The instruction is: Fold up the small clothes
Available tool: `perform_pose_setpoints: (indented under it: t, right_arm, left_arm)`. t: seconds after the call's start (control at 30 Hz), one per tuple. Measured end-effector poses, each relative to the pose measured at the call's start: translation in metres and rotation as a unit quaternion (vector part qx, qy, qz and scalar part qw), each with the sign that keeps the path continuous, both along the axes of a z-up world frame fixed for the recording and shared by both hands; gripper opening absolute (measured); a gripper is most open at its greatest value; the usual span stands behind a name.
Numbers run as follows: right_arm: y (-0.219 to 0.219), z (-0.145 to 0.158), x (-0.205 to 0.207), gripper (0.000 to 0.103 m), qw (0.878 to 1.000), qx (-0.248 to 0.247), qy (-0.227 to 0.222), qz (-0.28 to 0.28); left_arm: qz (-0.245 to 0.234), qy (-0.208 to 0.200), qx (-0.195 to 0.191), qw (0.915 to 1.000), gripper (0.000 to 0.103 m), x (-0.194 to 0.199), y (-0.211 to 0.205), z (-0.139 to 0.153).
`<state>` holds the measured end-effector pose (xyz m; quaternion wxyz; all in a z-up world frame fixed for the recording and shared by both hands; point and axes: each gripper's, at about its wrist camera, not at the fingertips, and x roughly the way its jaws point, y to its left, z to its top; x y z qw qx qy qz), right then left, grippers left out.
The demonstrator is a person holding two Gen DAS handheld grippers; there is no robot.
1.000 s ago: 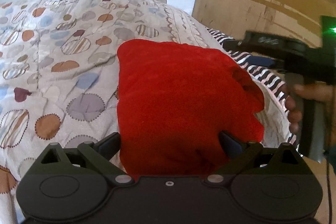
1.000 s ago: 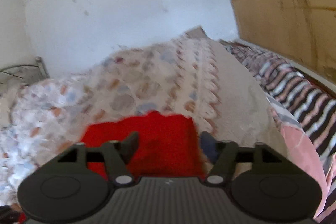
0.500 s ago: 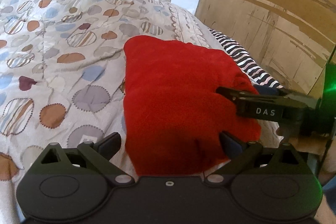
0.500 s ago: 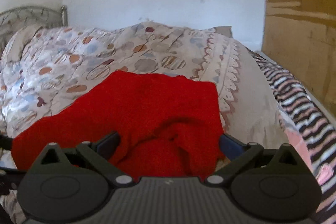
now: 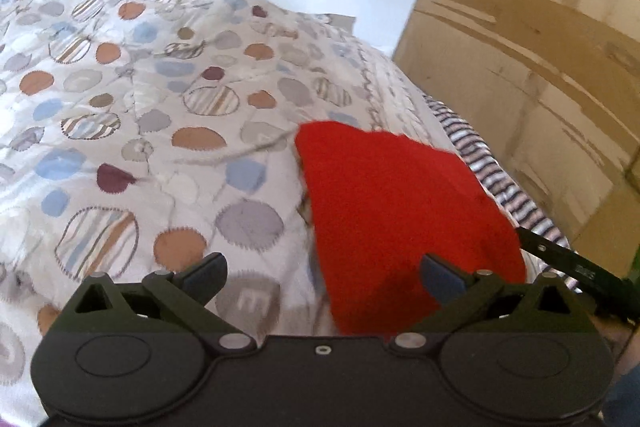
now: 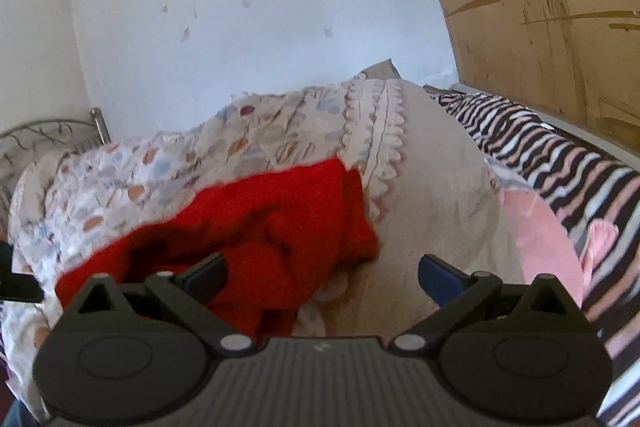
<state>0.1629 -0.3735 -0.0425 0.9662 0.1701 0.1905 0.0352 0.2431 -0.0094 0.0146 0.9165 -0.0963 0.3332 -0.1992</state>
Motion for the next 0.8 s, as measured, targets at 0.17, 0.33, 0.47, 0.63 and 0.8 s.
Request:
perform_pose_setpoints:
  t: [0.17, 0.33, 0.47, 0.63, 0.8]
  right_arm:
    - [-0.022, 0.008, 0.051, 0.103, 0.996, 0.079, 0.011, 0.035]
    - [-0.027, -0.004, 0.103, 0.103, 0.993, 0.092, 0.051, 0.046]
    - [-0.021, -0.02, 0.117, 0.103, 0.989, 0.12, 0.058, 0.064]
    - [-0.01, -0.031, 0.118, 0.102, 0.99, 0.115, 0.053, 0.064]
    - [-0.01, -0.036, 0.118, 0.101, 0.989, 0.121, 0.059, 0.064]
  left_arm:
    - [-0.049, 0.0, -0.018, 0.9986, 0.102, 0.037, -0.017, -0.002]
    - [-0.105, -0.005, 0.0, 0.9945, 0.102, 0.064, -0.034, -0.016]
    - [-0.123, 0.003, -0.006, 0.9924, 0.102, 0.081, -0.036, -0.026]
    - [-0.119, 0.045, -0.033, 0.9914, 0.102, 0.103, -0.038, -0.046]
    - [-0.127, 0.085, -0.082, 0.9848, 0.102, 0.119, -0.038, -0.066]
